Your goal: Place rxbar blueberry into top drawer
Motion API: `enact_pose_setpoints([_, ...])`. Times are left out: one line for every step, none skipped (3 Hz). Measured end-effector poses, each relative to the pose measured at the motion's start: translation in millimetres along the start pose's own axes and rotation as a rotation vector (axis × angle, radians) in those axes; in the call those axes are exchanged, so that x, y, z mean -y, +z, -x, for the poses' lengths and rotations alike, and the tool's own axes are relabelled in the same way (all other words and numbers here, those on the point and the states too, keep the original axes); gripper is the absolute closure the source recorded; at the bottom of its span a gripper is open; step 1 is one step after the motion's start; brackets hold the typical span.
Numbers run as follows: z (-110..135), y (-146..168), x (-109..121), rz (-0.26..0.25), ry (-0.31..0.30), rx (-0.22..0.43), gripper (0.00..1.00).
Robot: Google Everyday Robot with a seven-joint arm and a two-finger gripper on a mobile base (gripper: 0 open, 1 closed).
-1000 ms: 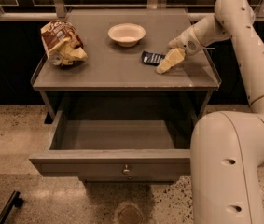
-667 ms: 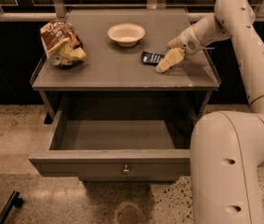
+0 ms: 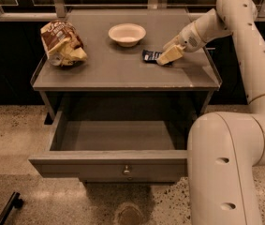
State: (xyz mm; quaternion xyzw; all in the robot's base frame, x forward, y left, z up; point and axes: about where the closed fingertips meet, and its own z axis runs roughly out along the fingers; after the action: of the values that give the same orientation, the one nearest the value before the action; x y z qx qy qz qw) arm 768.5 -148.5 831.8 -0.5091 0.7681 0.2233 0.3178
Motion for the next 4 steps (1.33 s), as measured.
enact_pose_setpoints([0.1, 0.0, 0.0, 0.0, 0.0, 0.0, 1.0])
enact_pose_setpoints([0.1, 0.0, 0.0, 0.0, 0.0, 0.0, 1.0])
enact_pose_setpoints([1.5, -0.6, -2.1, 0.014, 0.001, 0.024, 1.0])
enact_pose_setpoints([1.8, -24.9, -16.2, 0.045, 0.026, 0.103, 1.0])
